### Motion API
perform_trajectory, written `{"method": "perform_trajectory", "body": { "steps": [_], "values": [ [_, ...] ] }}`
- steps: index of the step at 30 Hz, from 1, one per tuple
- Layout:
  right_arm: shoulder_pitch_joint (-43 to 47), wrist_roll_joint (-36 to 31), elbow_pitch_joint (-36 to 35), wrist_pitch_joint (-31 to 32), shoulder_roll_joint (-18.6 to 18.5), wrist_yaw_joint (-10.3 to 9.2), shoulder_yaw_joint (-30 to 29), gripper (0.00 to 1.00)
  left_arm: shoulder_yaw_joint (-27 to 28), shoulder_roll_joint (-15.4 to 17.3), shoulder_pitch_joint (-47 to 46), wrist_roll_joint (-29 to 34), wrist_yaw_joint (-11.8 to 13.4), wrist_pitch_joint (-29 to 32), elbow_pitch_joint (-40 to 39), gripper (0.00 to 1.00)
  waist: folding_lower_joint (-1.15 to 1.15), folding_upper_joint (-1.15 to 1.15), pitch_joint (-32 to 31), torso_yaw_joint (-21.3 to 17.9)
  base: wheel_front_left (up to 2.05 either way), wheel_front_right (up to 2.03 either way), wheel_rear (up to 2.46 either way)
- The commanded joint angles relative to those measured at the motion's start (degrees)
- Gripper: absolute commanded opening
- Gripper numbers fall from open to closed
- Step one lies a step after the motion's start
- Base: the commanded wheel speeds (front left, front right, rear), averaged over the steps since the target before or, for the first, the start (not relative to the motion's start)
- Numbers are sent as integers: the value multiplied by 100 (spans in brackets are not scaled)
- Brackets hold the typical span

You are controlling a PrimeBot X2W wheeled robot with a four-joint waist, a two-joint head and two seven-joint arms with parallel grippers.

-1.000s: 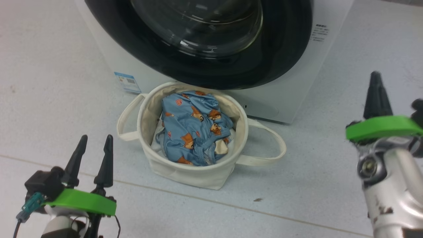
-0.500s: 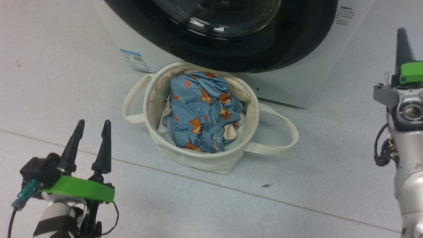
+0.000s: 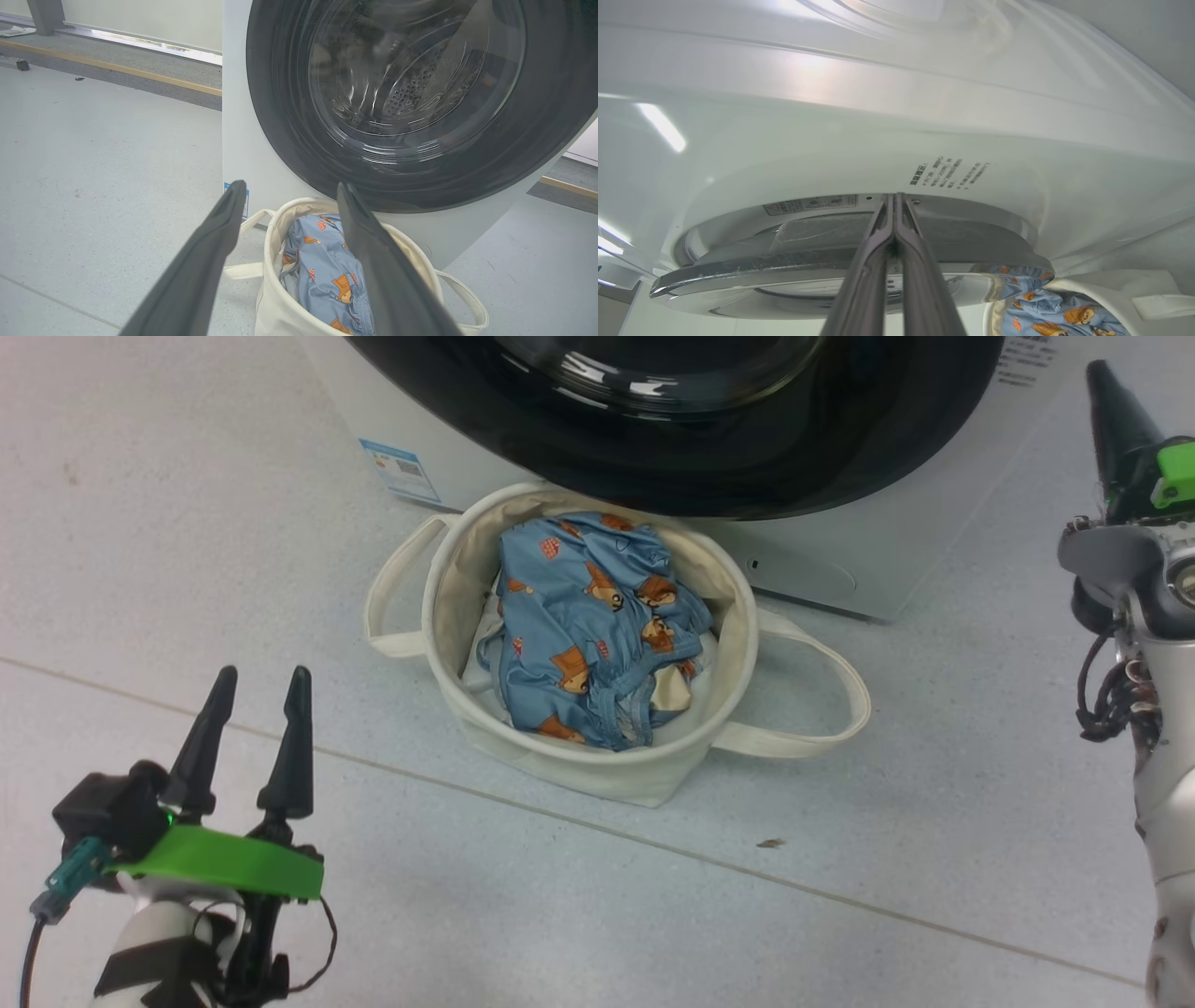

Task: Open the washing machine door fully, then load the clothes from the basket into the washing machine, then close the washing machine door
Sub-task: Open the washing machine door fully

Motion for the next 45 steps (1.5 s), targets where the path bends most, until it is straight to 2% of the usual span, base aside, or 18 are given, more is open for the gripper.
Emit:
{"method": "perform_trajectory", "body": {
  "steps": [1, 6, 19, 24, 31, 33, 35, 41, 45],
  "values": [
    [-221, 128, -94, 171, 48, 2, 105, 0, 199, 149, -213, 28, -33, -68, -148, 100, -1, 0, 23, 27, 0, 0, 0],
    [-445, 246, 114, 497, 82, 2, 205, 0, 168, 157, -258, 23, -33, -68, -146, 100, -1, 0, 40, 60, 0, 0, 0],
    [-1045, 122, 372, 623, 79, 2, 431, 0, 162, 139, -301, -6, -33, -68, -163, 100, -1, 0, 231, 164, 0, 0, 0],
    [-933, 57, 273, 990, 147, 2, 752, 0, 226, 120, -250, 23, -33, -68, -102, 100, -1, 0, 90, 100, 0, 0, 0],
    [-295, 243, -25, 1979, 235, 2, 1221, 0, 323, 161, -105, 88, -33, -68, -36, 100, -1, 0, -332, -114, 0, 0, 0],
    [-139, 290, -154, 2077, 211, 2, 1240, 0, 331, 173, -53, 90, -33, -68, -31, 100, -1, 0, -413, -165, 0, 0, 0],
    [-49, 287, -275, 1913, 174, 2, 1153, 0, 320, 185, -24, 91, -33, -68, -30, 100, -1, 0, -431, -185, 0, 0, 0],
    [-95, 268, -544, 919, 148, 2, 632, 0, 275, 177, -30, 77, -33, -68, -35, 100, -1, 0, -350, -122, 0, 0, 0],
    [-197, 181, -471, 816, 162, 2, 682, 0, 276, 173, -55, 76, -33, -68, -4, 100, -1, 0, -290, -46, 0, 0, 0]
  ]
}}
